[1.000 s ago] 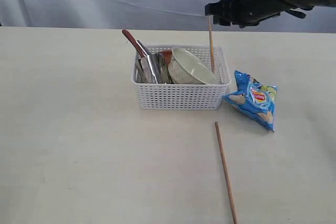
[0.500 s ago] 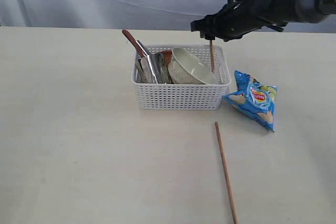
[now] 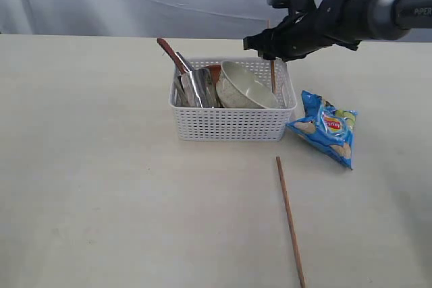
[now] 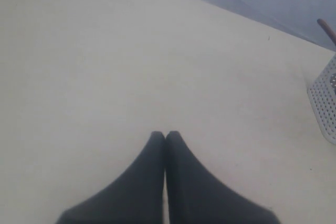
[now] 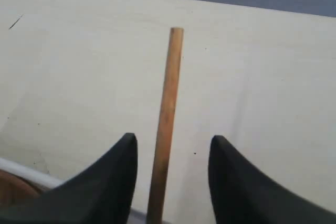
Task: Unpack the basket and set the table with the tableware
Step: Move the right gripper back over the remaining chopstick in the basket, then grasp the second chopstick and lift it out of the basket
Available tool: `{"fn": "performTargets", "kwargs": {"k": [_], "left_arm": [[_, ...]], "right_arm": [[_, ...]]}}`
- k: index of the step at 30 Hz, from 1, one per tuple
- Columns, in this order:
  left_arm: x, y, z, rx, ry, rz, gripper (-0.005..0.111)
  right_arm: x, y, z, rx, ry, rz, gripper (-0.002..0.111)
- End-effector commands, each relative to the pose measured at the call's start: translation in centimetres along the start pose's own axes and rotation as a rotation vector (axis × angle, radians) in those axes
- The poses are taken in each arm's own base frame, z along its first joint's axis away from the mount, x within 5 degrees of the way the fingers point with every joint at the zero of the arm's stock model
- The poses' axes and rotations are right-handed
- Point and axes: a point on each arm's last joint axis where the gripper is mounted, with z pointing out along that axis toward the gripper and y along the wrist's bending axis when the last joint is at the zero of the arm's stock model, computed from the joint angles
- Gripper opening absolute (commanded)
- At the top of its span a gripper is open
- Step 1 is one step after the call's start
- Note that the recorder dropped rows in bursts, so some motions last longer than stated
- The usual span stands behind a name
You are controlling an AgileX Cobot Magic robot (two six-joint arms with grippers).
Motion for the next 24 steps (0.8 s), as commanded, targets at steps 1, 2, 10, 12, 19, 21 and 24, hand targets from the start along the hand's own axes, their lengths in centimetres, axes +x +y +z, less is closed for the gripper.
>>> {"fn": "performTargets", "kwargs": {"k": [1,2,10,12,19,21,24], "left_arm": [[0.1,0.0,0.1,0.008,0.001,-0.002,0.000],[0.1,0.0,0.1,0.008,0.001,-0.002,0.000],[0.1,0.0,0.1,0.008,0.001,-0.002,0.000],[0.1,0.0,0.1,0.008,0.001,-0.002,0.000],[0.1,0.0,0.1,0.008,0.001,-0.002,0.000],[0.1,0.0,0.1,0.008,0.001,-0.002,0.000],[0.1,0.0,0.1,0.008,0.001,-0.002,0.000]], "right_arm": [[-0.3,0.0,0.0,0.006,-0.022,-0.008,0.022],[-0.3,0.0,0.0,0.006,-0.022,-0.008,0.017],[-0.4,0.0,0.0,0.006,-0.025,0.006,0.000],[-0.5,0.0,-0.2,0.006,-0.029,0.006,0.000],[-3.3,0.7,-4.0,-0.018,-0.085,-0.002,0.000],[-4.4,1.2,-6.1,-0.035,-0.097,-0.009,0.000],[-5.5,1.6,-8.4,-0.053,-0.115,-0.017,0.000]]}}
